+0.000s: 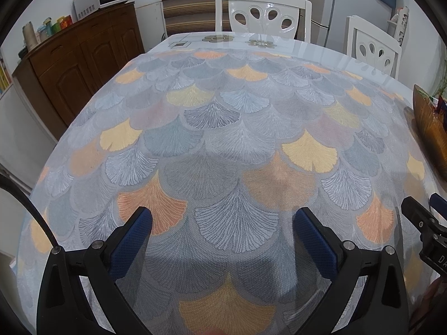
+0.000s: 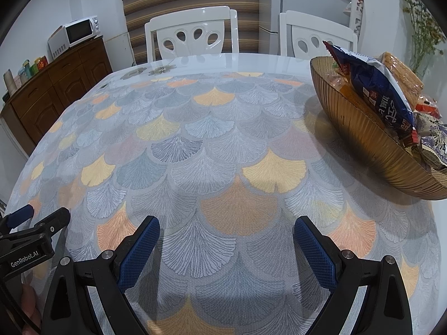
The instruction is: Organize snacks
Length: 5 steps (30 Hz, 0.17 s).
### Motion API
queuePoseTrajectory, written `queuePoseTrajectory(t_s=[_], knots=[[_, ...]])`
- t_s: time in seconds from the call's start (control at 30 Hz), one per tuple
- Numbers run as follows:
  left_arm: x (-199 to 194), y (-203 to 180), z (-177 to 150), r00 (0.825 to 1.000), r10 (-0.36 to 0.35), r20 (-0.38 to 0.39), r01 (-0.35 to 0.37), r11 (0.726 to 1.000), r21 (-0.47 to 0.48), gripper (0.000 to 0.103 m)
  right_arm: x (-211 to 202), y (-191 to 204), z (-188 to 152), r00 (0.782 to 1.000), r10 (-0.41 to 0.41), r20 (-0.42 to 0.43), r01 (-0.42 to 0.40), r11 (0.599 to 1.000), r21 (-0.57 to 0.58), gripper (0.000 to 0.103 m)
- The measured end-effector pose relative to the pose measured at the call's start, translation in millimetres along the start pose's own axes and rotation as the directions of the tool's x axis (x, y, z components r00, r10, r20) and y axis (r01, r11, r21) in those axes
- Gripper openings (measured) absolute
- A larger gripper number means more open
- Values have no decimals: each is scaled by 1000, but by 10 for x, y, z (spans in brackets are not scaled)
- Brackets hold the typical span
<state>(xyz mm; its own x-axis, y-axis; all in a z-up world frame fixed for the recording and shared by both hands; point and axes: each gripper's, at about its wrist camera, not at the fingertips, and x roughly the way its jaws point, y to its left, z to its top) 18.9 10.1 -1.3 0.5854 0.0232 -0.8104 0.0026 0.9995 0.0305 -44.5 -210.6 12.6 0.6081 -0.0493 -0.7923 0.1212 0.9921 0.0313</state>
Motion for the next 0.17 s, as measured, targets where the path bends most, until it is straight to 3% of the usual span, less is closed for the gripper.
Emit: queuePoseTrajectory(t_s=[0.07, 0.17], knots=[[-8, 10, 4, 999, 34, 15, -34, 999, -8, 103, -5, 1, 0, 1000, 0, 0, 0, 1000, 1, 96], [18, 23, 14, 1000, 13, 0, -13, 1000, -6, 103, -4, 0, 0, 1000, 1, -2, -1, 1000, 0, 96]])
